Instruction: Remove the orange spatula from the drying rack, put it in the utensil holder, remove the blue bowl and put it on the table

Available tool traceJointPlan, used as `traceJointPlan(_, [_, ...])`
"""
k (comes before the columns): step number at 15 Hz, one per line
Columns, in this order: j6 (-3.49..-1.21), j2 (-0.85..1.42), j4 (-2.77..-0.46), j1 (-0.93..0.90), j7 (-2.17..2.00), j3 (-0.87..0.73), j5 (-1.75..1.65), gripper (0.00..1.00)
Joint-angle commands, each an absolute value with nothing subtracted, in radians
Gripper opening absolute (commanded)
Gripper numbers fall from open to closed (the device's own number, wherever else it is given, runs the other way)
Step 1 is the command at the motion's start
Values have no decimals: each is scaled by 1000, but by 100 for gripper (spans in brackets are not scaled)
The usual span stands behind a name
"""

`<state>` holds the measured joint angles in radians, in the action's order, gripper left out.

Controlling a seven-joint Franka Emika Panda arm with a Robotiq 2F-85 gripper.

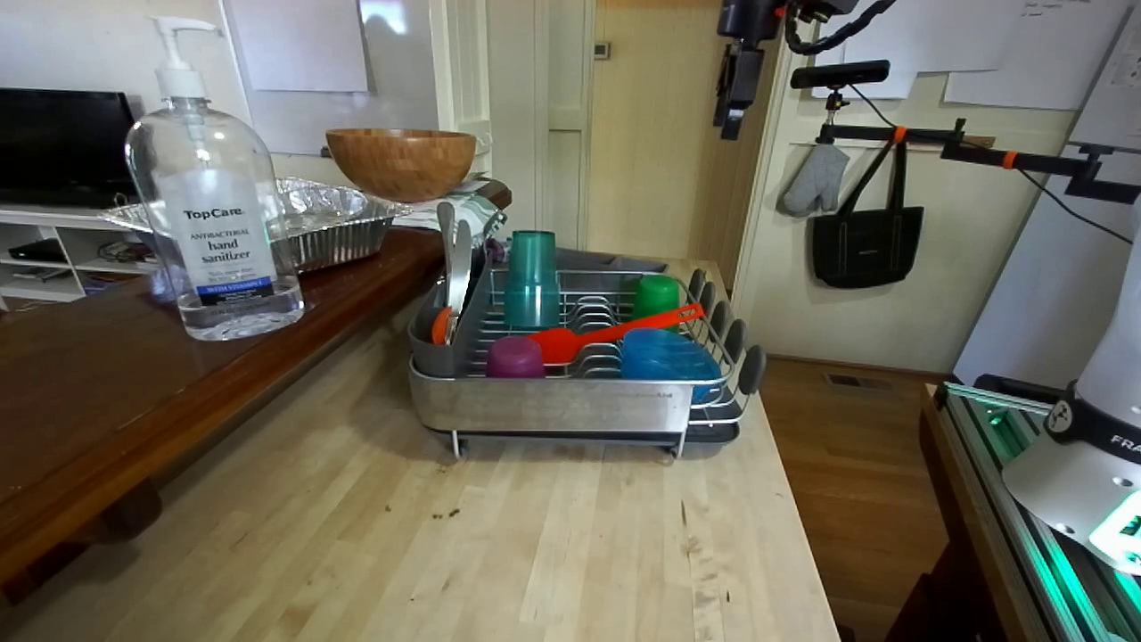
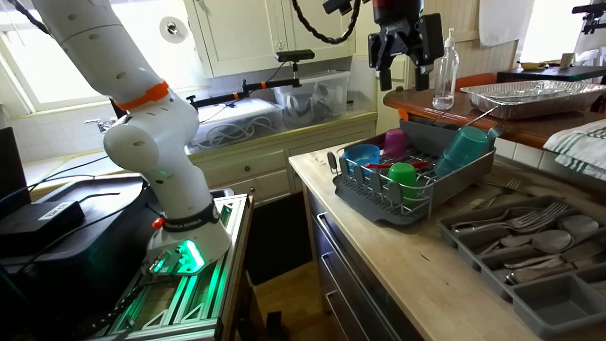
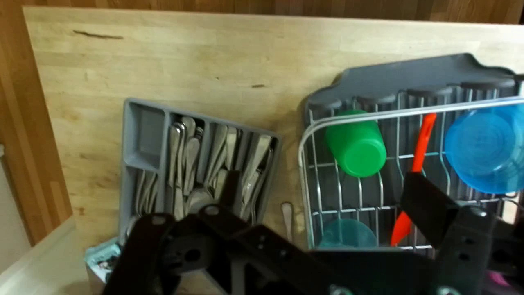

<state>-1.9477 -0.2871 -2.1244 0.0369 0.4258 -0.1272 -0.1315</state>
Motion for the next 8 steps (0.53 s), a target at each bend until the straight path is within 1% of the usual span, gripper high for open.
traceJointPlan(1, [-2031, -177, -2078, -19, 387, -80, -46, 100])
traceJointPlan(3, [-2053, -113, -2055, -48, 402, -53, 22, 100])
traceJointPlan(8, [-2014, -9, -2022, -62, 483, -10, 106, 100])
